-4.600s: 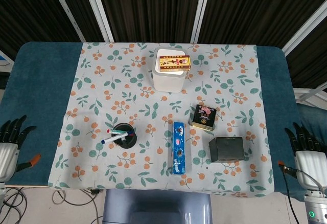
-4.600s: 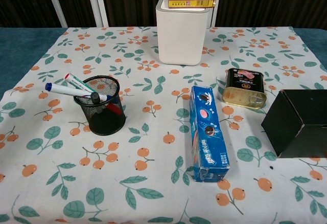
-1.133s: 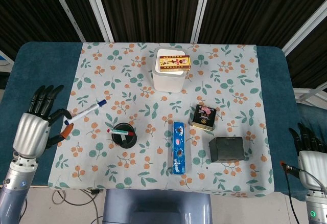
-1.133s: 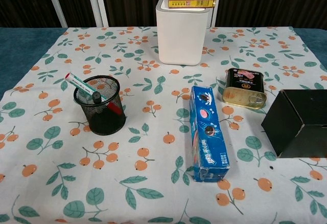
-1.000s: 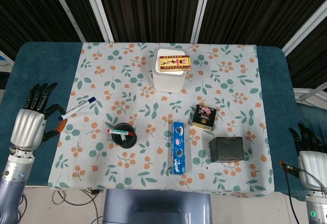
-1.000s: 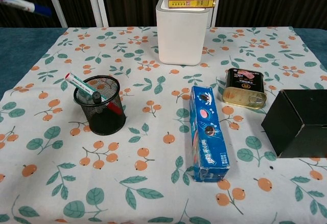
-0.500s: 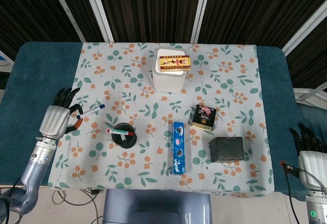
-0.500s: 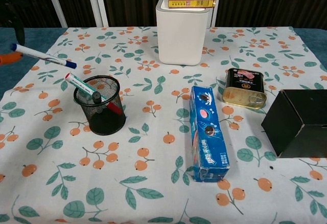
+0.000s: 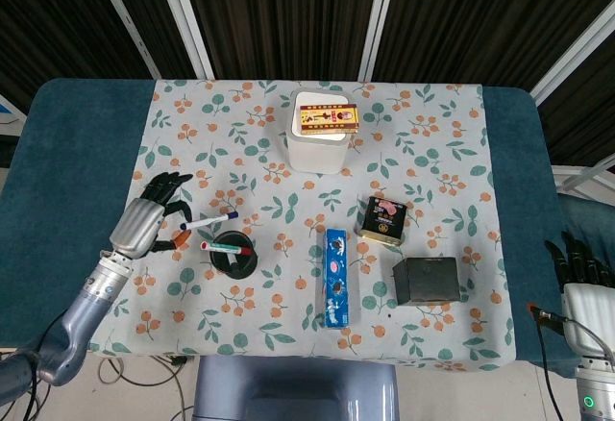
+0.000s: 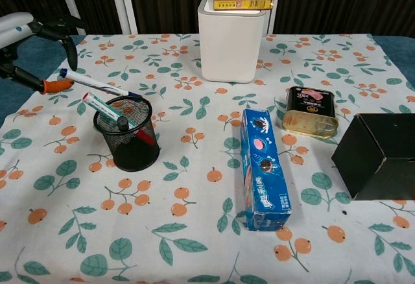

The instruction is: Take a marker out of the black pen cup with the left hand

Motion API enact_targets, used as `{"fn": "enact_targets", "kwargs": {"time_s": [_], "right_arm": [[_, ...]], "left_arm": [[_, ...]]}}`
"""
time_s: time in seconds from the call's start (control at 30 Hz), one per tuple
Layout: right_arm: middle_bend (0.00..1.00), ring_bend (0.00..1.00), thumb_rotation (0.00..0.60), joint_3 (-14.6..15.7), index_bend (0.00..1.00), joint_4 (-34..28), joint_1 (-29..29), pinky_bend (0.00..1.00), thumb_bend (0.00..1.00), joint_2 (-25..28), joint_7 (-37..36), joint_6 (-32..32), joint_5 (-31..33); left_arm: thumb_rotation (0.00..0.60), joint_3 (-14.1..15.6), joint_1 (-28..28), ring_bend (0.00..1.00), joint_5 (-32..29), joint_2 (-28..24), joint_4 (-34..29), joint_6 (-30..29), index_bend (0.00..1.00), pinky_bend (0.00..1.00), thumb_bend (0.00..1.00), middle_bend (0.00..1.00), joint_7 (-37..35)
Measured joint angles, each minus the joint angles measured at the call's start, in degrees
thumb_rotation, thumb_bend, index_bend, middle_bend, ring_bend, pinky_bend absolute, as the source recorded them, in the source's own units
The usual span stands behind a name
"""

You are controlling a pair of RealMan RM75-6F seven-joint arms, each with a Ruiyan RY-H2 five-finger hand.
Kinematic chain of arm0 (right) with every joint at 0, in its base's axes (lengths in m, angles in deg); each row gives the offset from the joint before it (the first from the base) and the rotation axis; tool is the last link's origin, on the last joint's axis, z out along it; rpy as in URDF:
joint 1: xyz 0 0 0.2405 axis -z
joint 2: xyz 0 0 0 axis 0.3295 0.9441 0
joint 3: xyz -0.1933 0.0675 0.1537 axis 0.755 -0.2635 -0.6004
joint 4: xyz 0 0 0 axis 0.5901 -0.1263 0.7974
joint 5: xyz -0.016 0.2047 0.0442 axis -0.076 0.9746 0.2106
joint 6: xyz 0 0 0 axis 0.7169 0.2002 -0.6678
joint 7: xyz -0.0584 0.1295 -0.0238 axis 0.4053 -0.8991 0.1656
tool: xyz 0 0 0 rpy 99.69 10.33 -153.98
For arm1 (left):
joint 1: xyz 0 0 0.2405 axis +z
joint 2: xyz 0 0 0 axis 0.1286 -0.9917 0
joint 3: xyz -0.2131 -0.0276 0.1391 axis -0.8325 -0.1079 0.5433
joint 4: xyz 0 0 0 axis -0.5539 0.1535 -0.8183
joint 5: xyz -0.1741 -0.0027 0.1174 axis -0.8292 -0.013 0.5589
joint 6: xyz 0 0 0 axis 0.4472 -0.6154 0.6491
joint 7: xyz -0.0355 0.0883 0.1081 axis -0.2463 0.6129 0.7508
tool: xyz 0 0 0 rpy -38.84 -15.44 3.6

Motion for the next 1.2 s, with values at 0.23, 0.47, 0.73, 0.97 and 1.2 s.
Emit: {"fn": "enact_targets", "kwargs": {"time_s": [0.23, 0.47, 0.73, 0.97, 1.2], "right_arm": [[0.0, 0.06, 0.6, -0.1, 0.13, 0.0, 0.0, 0.2, 0.18, 0.0, -0.2, 0.0, 0.1], [0.0, 0.06, 0.6, -0.1, 0.13, 0.1, 0.0, 0.2, 0.18, 0.0, -0.2, -0.1, 0.1], [0.0, 0.06, 0.6, -0.2, 0.13, 0.2, 0.0, 0.2, 0.18, -0.1, -0.2, -0.2, 0.0], [0.0, 0.06, 0.6, -0.3, 0.13, 0.2, 0.1, 0.2, 0.18, -0.2, -0.1, -0.3, 0.2], [0.0, 0.06, 0.6, -0.3, 0.13, 0.1, 0.1, 0.2, 0.18, -0.3, 0.1, -0.3, 0.3]], "left_arm": [[0.6, 1.2, -3.4, 0.0, 0.2, 0.6, 0.2, 6.0, 0.6, 0.0, 0.38, 0.08, -6.4], [0.6, 1.5, -4.2, 0.0, -1.9, 1.6, 0.4, 7.9, 0.58, 0.0, 0.37, 0.08, -4.2], [0.6, 1.8, -3.8, 0.0, -2.6, 1.2, 1.0, 7.7, 0.55, 0.0, 0.37, 0.07, -6.4], [0.6, 2.8, -3.3, 0.0, -3.5, -1.1, 1.6, 9.4, 0.44, 0.0, 0.27, 0.04, -8.3], [0.6, 2.8, -2.7, 0.0, -6.5, -3.7, 1.7, 11.3, 0.24, 0.0, 0.14, 0.0, -7.4]]}}
